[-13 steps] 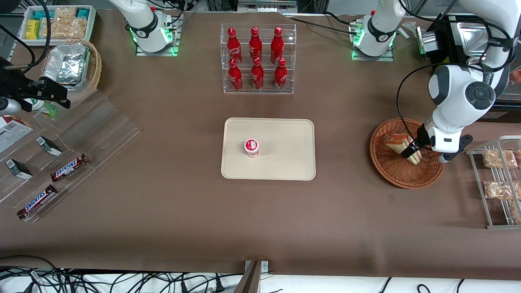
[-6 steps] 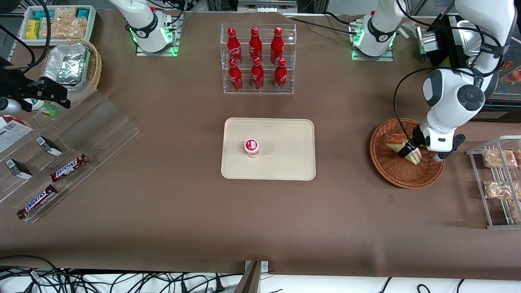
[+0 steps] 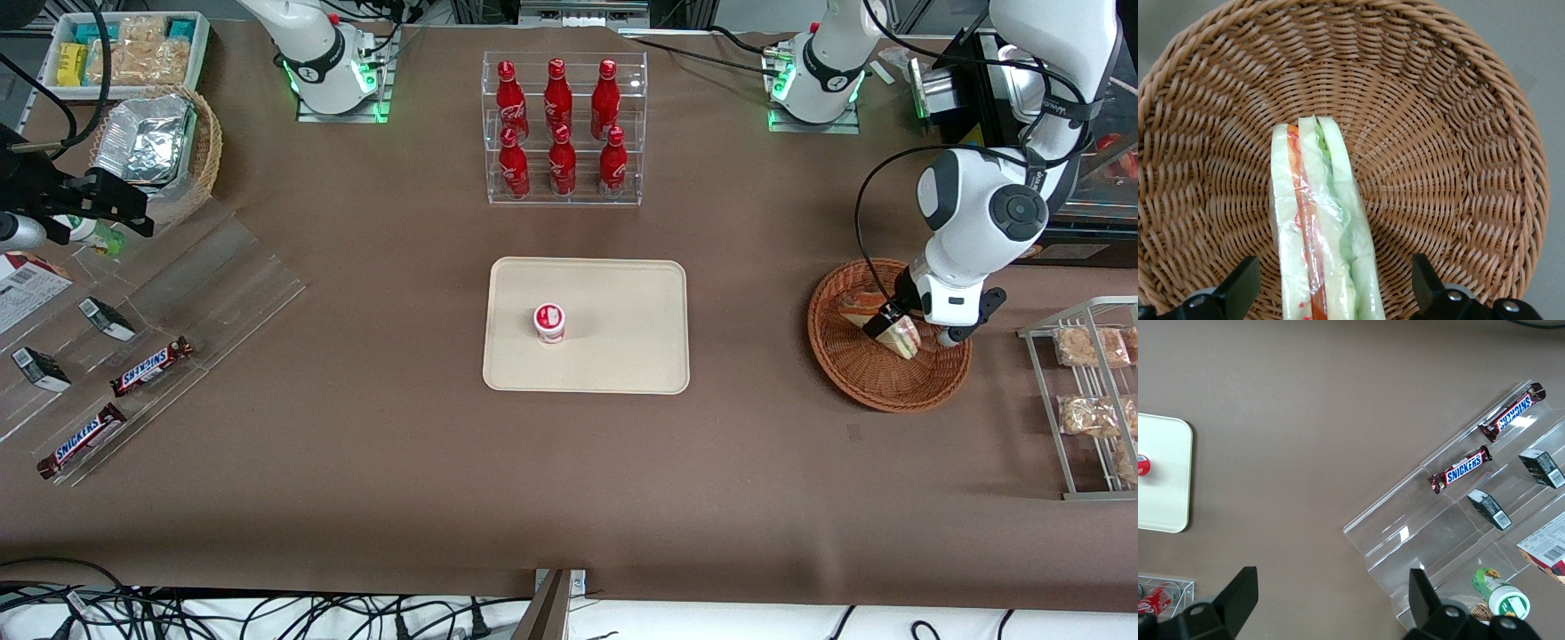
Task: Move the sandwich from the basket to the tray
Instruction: 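Lower the open left gripper around the sandwich and close it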
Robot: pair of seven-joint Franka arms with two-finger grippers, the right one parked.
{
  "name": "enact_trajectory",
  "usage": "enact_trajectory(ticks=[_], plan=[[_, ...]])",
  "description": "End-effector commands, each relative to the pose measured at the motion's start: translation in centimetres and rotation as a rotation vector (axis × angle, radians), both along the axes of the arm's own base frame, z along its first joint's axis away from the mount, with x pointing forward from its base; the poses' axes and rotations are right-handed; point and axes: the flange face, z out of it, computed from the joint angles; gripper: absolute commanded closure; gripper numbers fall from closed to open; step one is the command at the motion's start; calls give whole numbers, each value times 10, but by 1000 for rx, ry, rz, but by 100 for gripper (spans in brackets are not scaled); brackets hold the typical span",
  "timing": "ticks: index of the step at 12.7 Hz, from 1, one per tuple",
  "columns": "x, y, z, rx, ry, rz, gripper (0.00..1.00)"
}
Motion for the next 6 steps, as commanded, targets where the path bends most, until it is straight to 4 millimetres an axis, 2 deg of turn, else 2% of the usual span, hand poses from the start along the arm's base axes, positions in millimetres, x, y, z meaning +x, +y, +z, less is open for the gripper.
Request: enact_trajectory(ticks=[1, 2, 3, 5, 6], plan=[[-5, -1, -8, 4, -4, 19, 15], [-4, -2, -11, 1, -13, 34, 24], [-4, -2, -16, 0, -9, 45, 40], [-4, -2, -17, -1, -8, 57, 91], [-4, -3, -16, -3, -10, 82, 97]])
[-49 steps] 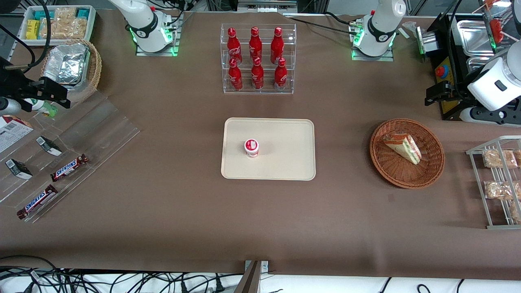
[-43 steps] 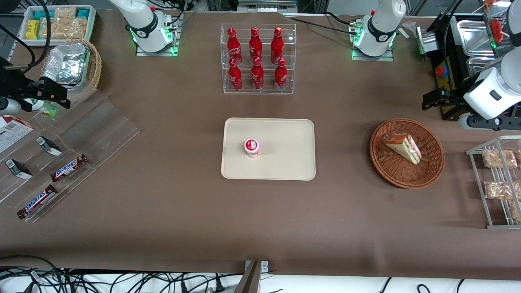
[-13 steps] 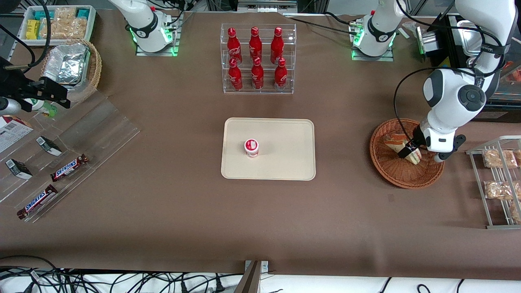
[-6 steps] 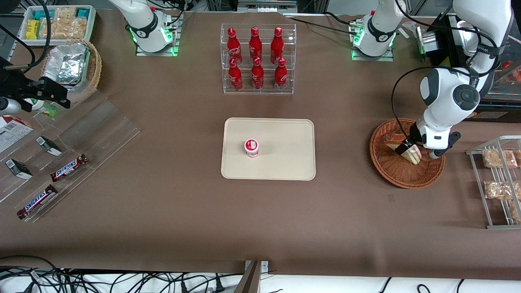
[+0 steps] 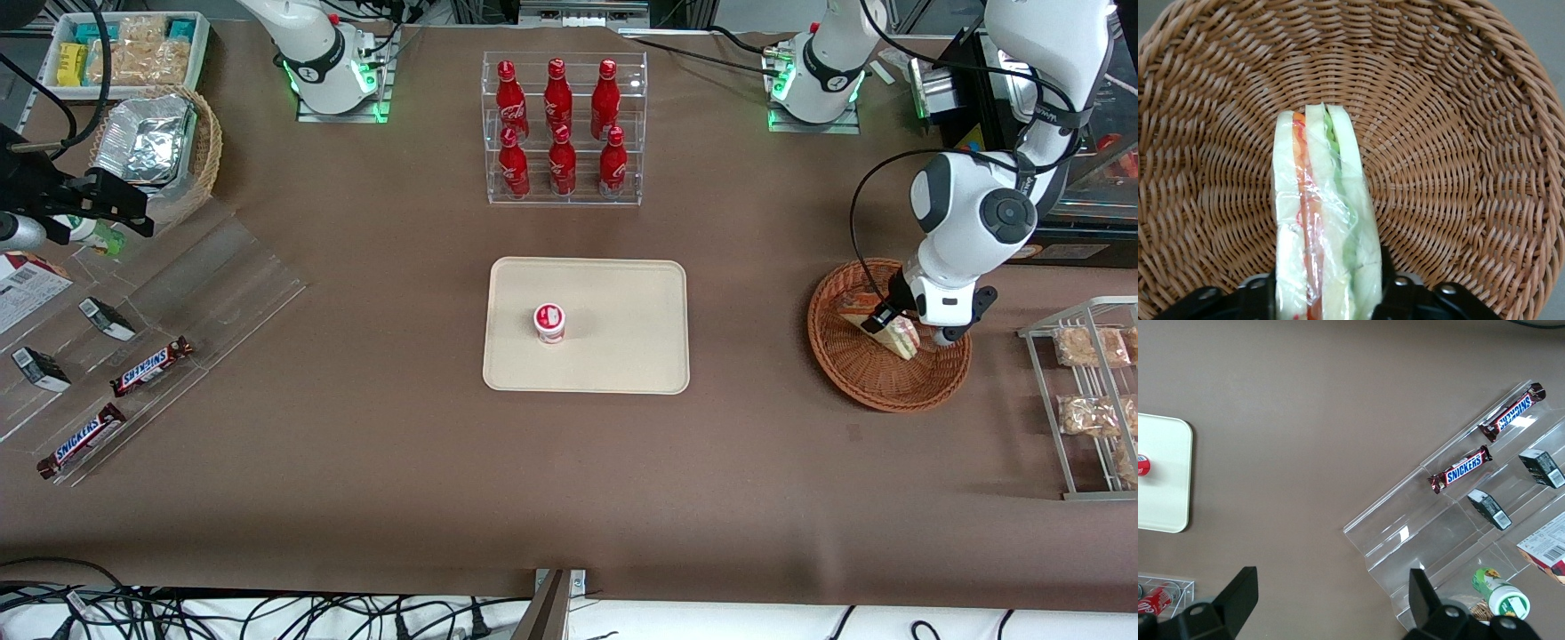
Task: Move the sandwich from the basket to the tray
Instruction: 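Lower the open left gripper around the sandwich and close it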
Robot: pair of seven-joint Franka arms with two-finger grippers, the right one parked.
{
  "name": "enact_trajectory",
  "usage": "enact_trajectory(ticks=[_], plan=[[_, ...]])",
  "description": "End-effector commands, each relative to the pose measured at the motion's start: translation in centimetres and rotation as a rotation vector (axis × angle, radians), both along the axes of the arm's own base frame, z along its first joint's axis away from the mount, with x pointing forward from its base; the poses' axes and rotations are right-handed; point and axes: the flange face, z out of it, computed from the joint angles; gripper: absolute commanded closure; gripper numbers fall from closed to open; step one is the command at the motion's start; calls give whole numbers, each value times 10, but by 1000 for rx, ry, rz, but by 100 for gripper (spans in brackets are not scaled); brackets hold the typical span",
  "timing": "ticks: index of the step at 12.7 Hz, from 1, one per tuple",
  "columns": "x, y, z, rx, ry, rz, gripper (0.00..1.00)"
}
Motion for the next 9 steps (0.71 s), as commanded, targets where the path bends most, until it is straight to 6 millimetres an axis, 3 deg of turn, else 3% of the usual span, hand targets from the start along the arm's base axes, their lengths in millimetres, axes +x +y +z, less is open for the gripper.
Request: enact_trajectory(ticks=[1, 5, 9], plan=[[1, -2, 3, 4, -19, 41, 100], [6, -2, 42, 19, -29, 10, 100], [37, -11, 122, 38, 54, -52, 100]])
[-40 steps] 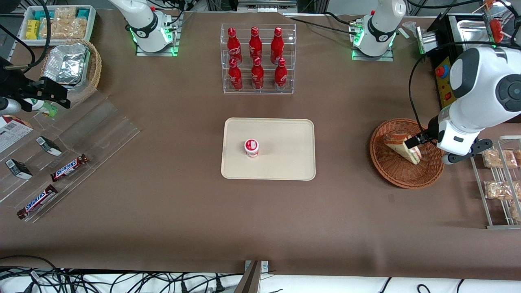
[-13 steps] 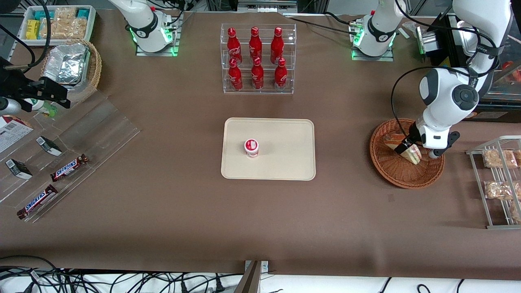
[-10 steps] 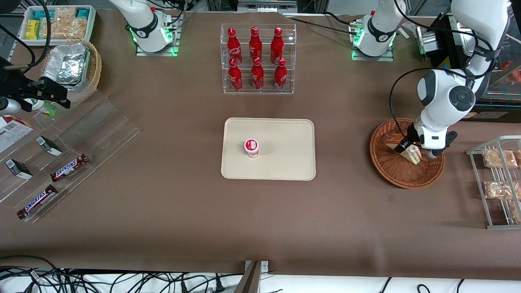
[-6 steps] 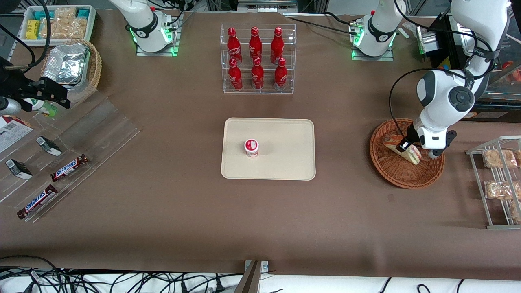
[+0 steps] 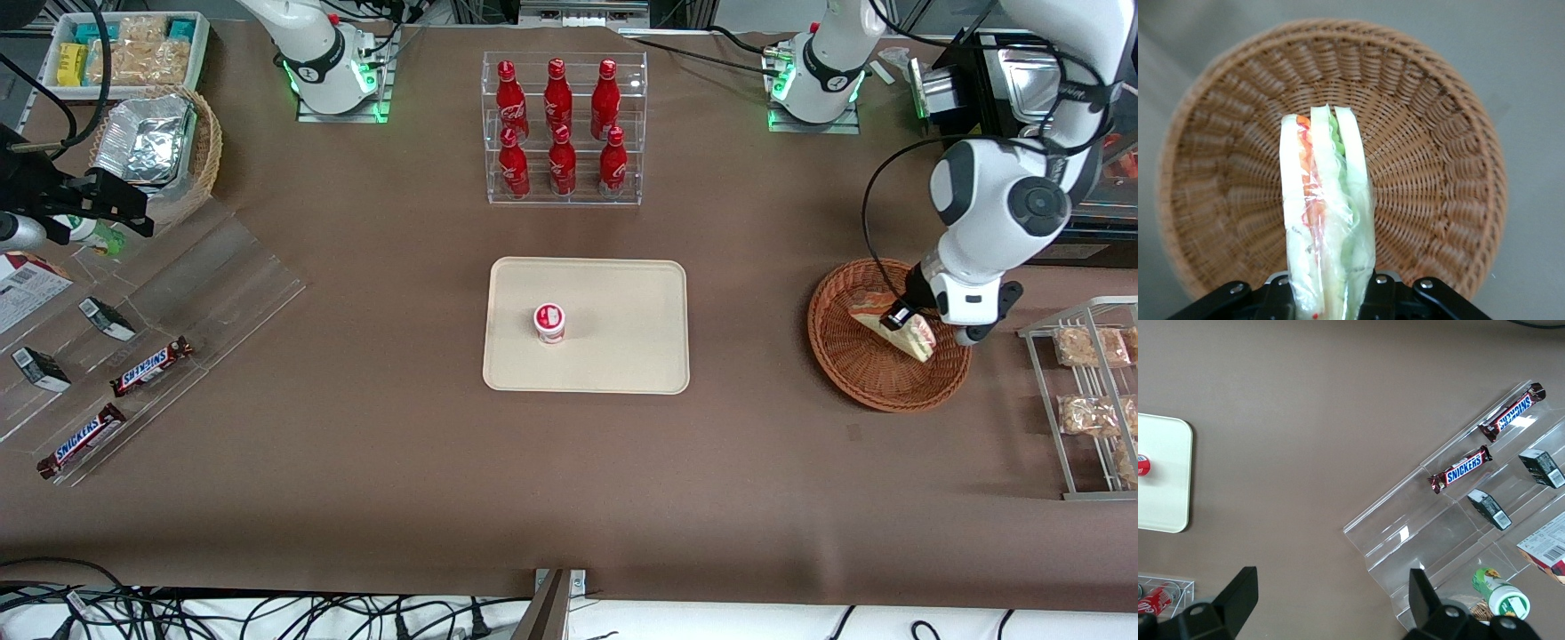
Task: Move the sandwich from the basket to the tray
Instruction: 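Lift the sandwich up out of the basket with the left gripper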
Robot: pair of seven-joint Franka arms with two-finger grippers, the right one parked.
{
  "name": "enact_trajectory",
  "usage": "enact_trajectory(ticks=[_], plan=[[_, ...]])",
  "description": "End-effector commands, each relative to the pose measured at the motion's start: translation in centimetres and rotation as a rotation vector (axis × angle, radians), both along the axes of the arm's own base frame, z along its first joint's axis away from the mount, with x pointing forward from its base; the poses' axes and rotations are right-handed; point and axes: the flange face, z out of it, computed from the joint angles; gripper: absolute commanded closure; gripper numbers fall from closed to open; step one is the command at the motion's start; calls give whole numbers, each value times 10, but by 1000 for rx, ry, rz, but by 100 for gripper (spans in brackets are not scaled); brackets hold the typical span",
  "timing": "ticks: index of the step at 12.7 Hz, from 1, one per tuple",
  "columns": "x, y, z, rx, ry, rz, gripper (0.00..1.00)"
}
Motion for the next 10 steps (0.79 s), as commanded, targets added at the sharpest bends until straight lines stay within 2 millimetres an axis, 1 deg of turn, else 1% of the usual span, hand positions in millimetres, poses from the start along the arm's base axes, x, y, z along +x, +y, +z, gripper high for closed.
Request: enact_trajectory(ticks=[1, 3, 4, 6, 8, 9, 10], plan=[[26, -14, 67, 14, 39, -70, 99], [40, -23, 109, 3, 61, -138, 99], [44, -27, 125, -20, 75, -155, 99], [46, -36, 148, -59, 99, -209, 99], [48, -59, 174, -68, 106, -362, 100], [47, -73, 182, -73, 109, -463, 99], [45, -93, 187, -77, 101, -579, 99]])
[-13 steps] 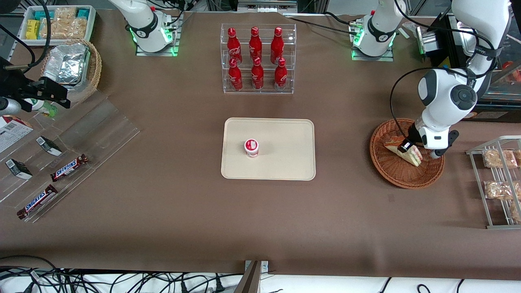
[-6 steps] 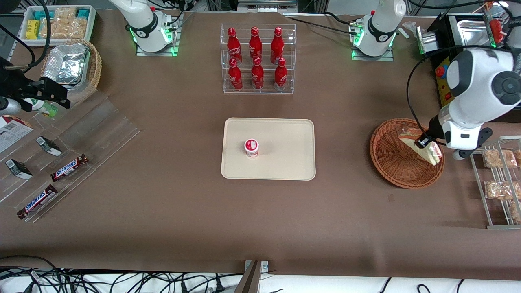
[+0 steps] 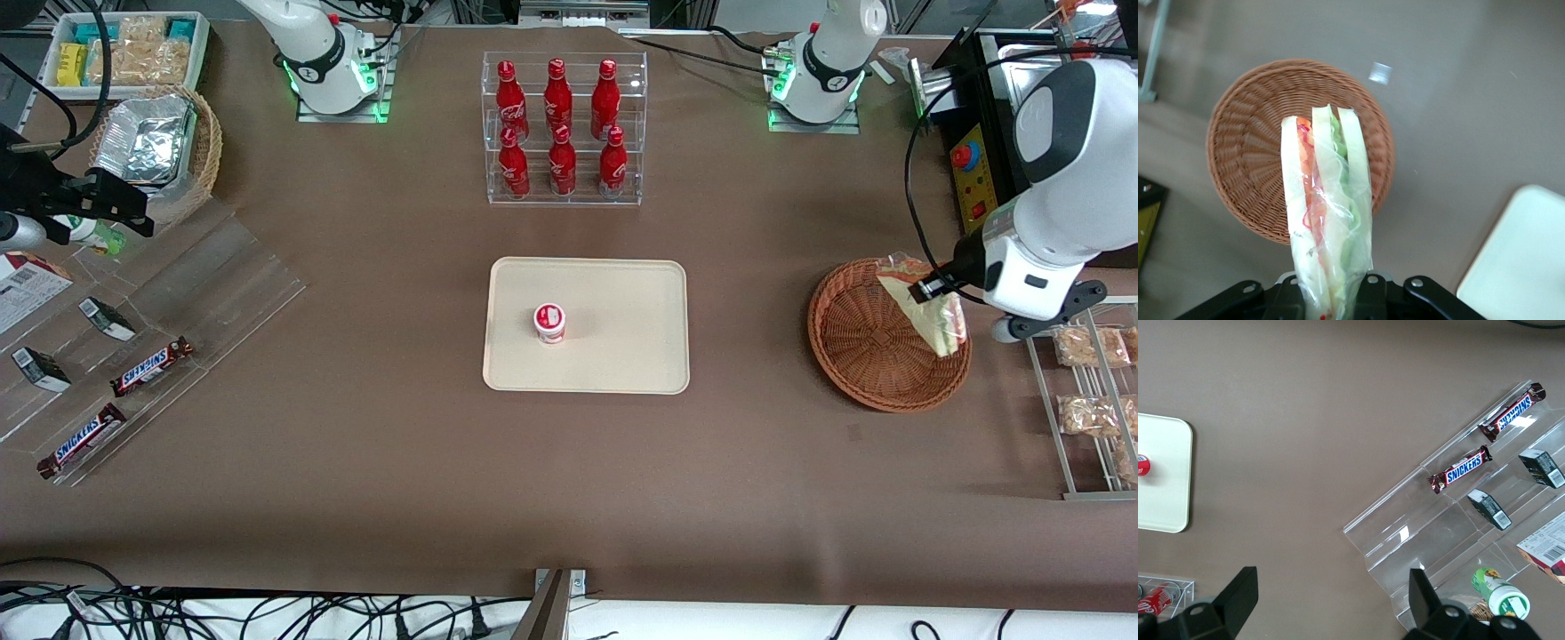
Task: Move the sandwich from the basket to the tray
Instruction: 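Lift the sandwich up out of the basket with the left gripper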
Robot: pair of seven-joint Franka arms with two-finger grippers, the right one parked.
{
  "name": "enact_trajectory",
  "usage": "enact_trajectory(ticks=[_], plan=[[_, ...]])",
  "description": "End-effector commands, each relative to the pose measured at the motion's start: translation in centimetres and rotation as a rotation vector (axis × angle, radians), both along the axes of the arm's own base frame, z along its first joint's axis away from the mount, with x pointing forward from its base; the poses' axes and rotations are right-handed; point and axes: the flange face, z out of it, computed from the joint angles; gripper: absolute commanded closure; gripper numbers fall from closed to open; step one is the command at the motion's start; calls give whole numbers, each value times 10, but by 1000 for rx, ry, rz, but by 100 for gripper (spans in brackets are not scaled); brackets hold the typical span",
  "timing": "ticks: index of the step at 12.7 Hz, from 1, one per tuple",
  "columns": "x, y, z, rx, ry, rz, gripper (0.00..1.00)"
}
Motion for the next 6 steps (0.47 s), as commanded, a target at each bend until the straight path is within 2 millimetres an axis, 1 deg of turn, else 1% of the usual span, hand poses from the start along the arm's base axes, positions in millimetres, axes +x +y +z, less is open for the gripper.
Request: enact_trajectory(ticks=[1, 2, 3, 5, 6], plan=[[1, -46, 17, -43, -6, -256, 99], [-1, -67, 21, -52, -13, -321, 99], [-4, -83, 22, -63, -17, -382, 99], [-12, -122, 24, -109, -29, -456, 99], [-14, -135, 25, -118, -40, -475, 99]])
